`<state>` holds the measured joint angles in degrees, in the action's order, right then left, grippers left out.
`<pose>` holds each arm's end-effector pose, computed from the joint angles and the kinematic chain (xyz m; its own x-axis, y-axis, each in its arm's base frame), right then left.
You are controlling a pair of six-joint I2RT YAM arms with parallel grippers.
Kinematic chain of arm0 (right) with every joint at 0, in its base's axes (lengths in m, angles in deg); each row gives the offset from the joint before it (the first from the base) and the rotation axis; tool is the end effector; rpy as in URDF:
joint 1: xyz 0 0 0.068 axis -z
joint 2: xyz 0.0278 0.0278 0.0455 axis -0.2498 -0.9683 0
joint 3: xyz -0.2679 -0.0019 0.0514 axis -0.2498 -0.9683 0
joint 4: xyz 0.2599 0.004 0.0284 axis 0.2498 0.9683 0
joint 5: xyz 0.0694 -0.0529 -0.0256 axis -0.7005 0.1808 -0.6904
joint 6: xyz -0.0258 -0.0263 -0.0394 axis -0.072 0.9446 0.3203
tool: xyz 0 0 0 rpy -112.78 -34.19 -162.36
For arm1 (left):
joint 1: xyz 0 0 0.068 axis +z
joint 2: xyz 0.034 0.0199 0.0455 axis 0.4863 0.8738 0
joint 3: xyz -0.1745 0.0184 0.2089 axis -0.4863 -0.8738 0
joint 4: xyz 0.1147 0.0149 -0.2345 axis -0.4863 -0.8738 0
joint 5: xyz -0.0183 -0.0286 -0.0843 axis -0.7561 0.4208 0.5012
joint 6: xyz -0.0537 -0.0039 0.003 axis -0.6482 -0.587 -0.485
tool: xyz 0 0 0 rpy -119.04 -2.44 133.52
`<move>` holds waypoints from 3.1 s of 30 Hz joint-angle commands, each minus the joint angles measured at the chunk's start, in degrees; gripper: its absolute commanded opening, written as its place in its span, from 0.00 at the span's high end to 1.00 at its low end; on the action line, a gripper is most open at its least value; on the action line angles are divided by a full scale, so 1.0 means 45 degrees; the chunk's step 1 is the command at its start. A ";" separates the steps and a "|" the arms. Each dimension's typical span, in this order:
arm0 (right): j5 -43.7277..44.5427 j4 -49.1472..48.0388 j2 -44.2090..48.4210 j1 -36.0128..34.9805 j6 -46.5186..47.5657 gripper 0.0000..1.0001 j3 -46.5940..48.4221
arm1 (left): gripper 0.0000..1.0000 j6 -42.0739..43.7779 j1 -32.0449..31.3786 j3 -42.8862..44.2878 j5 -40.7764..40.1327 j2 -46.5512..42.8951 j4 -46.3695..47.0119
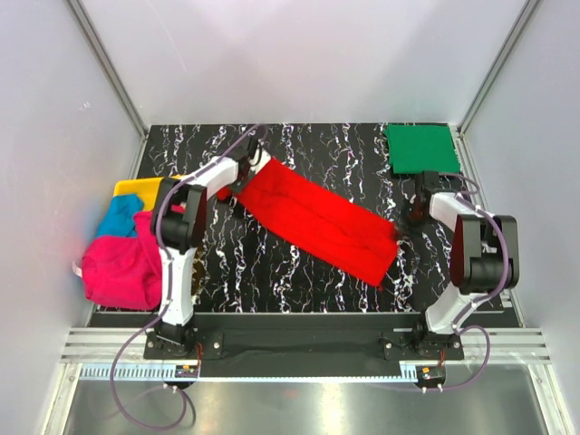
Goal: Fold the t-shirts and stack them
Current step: Fold the tshirt
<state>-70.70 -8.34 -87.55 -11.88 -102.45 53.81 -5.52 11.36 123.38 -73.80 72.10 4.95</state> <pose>0.3186 -0.0100 0.1549 -0.8932 0.3685 -0.2578 0.3197 0.9234 0.2124 0.4395 -0.1290 0.1603 -0.6919 0.6696 -0.2702 0.5275 0.7242 0.4441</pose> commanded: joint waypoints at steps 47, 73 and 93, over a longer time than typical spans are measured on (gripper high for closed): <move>-0.0028 0.2437 0.0898 -0.3740 -0.1534 0.50 -0.0349 | 0.08 0.2200 -0.4158 -0.4354 0.5477 -0.6279 -0.1145; -0.4756 0.0932 0.2030 -0.7899 -0.4659 1.00 -0.4336 | 0.09 0.2103 -0.4594 -0.6884 0.6982 -0.8625 -0.3154; -0.1164 0.3201 -0.0581 -0.4718 -0.0227 0.48 0.6374 | 0.27 -0.4825 0.0386 0.2326 0.4758 -0.2341 -0.0403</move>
<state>-78.74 11.24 -82.74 -36.10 -108.72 73.13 -18.85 12.10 127.07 -49.80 56.28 -0.47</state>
